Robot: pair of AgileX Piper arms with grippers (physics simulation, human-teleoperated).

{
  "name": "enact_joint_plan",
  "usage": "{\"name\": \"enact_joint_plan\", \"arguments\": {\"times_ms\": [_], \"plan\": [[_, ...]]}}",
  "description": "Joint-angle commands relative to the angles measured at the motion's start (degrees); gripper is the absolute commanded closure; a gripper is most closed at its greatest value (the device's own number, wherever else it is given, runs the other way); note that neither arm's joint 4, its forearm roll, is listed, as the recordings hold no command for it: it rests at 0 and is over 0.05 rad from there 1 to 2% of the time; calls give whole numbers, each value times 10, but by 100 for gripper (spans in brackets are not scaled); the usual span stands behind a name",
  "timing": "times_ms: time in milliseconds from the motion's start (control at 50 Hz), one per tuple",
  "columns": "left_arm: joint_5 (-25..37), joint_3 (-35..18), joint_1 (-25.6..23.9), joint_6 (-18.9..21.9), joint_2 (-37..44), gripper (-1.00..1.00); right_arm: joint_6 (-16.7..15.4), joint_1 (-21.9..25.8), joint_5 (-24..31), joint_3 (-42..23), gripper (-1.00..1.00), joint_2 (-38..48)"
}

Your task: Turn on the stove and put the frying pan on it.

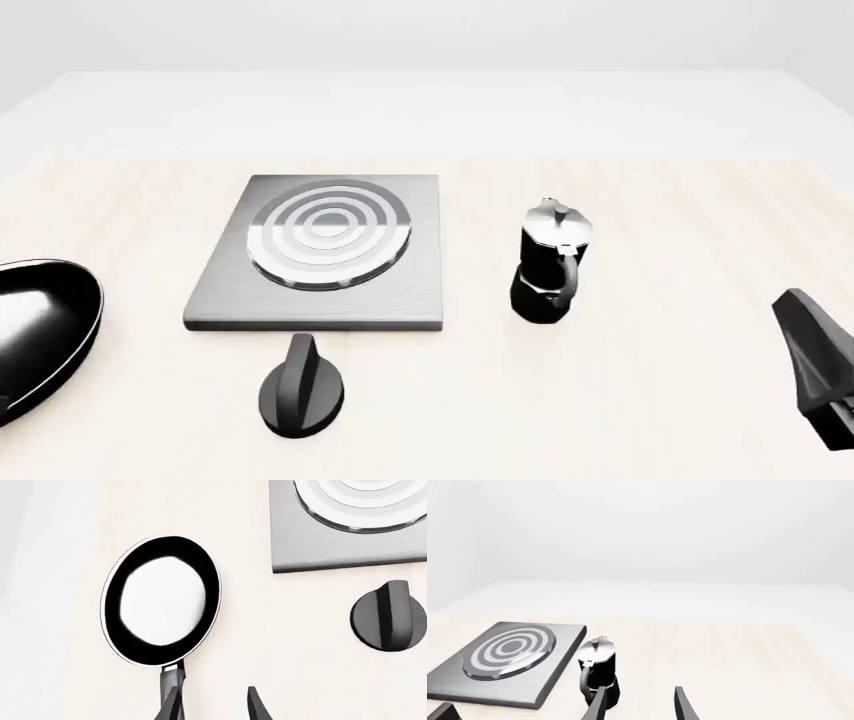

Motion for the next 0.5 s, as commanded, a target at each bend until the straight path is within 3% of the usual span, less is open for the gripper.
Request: {"name": "enact_joint_plan", "arguments": {"times_ms": [20, 400, 500], "plan": [[-51, 35, 57, 48, 37, -100, 1, 4, 1, -2, -100, 0], [-148, 52, 155, 120, 134, -100, 3, 8, -3, 1, -100, 0], [-203, 61, 194, 148, 186, -100, 4, 9, -5, 3, -100, 0]]}}
